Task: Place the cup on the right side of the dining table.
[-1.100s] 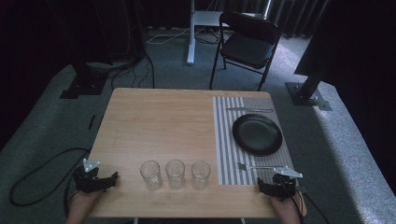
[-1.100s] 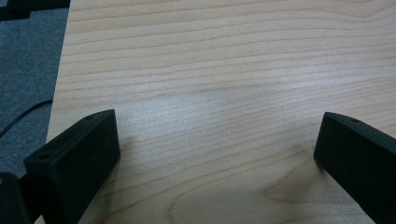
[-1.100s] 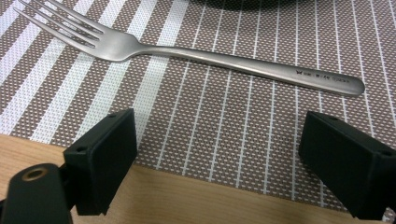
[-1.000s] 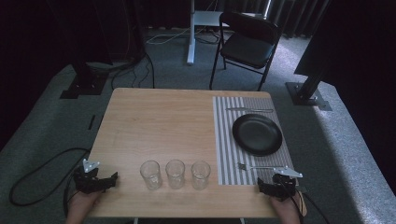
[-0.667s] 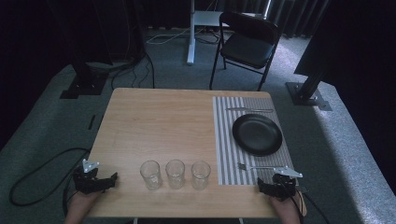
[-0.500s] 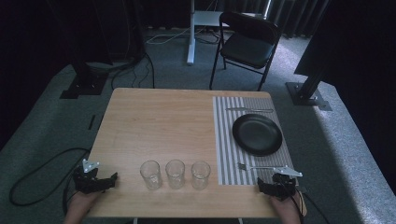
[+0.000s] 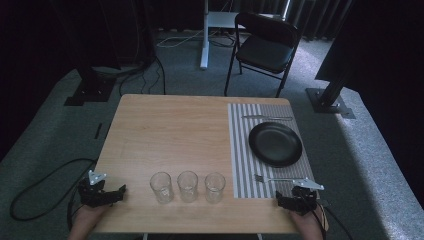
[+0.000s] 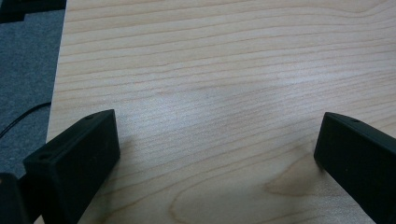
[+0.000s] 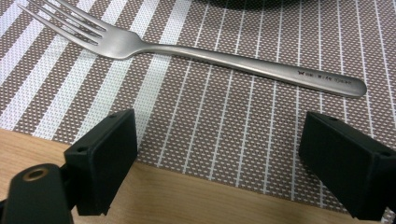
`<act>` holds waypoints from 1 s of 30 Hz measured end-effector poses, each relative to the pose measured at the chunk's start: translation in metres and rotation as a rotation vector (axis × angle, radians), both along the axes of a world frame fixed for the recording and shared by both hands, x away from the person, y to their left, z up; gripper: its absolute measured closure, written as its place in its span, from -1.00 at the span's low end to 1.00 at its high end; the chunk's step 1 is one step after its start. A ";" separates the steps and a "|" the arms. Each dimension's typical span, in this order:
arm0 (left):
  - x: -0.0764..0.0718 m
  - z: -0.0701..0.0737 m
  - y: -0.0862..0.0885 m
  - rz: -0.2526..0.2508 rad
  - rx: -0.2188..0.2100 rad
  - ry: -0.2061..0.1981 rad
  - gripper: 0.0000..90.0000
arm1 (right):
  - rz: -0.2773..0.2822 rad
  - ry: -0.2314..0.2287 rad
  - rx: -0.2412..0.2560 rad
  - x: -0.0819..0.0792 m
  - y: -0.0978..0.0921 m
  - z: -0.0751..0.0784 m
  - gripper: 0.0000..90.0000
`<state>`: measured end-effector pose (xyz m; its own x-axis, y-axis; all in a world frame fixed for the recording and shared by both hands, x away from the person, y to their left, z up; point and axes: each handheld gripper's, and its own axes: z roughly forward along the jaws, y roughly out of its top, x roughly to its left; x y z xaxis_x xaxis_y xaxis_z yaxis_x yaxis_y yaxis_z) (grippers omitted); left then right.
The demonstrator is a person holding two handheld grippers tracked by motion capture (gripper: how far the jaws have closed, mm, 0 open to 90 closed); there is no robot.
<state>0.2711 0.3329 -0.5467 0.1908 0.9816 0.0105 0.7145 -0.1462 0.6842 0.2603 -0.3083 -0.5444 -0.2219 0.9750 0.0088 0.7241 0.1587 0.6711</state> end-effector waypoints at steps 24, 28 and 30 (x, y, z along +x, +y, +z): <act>0.000 0.000 0.000 0.000 0.000 0.000 -0.99 | 0.082 -0.019 0.017 -0.005 0.014 0.010 -0.72; 0.000 0.000 0.000 0.000 0.000 0.000 -0.99 | 0.096 -0.022 0.029 -0.006 0.017 0.012 -0.72; 0.000 0.000 0.000 0.000 0.000 0.000 -0.99 | 0.104 -0.022 0.036 -0.007 0.018 0.013 -0.72</act>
